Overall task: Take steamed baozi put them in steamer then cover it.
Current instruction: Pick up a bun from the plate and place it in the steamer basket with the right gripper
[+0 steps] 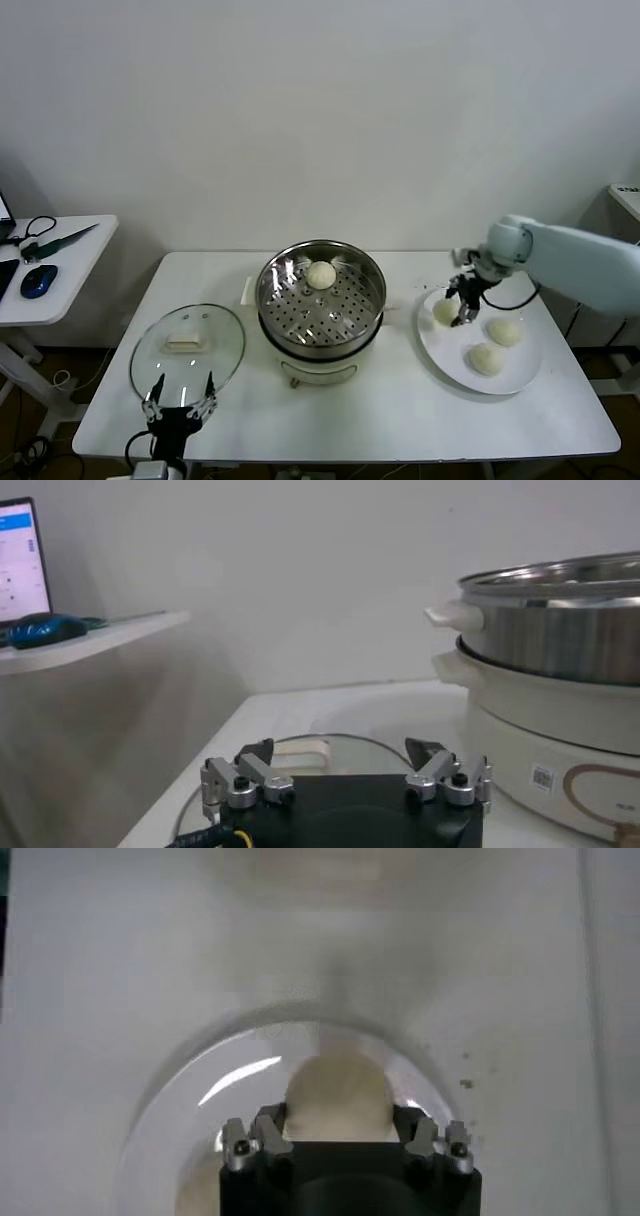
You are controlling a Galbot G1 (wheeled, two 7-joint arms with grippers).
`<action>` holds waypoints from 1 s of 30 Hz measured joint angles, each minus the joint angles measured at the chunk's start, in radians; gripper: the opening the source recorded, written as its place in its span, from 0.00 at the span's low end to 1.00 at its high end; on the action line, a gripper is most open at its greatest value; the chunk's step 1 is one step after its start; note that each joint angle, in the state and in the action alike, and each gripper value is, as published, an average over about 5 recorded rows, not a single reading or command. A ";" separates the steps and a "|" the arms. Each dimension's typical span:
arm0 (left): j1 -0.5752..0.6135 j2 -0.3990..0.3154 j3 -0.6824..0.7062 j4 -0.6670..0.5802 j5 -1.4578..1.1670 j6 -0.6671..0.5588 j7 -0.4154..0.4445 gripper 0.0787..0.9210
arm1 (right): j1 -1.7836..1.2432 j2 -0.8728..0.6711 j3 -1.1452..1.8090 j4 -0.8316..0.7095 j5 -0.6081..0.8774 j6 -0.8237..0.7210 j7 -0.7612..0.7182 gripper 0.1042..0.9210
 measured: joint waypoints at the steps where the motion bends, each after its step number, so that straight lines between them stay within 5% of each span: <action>1: 0.000 0.000 0.002 -0.001 0.001 0.001 0.000 0.88 | 0.040 0.009 -0.016 0.015 0.025 -0.001 -0.004 0.72; 16: 0.005 0.005 0.002 -0.037 -0.005 0.006 0.004 0.88 | 0.294 0.290 -0.069 0.222 0.356 -0.121 0.099 0.72; 30: 0.003 0.019 -0.012 -0.039 -0.018 0.009 0.006 0.88 | 0.126 0.574 -0.053 0.039 0.364 -0.182 0.179 0.72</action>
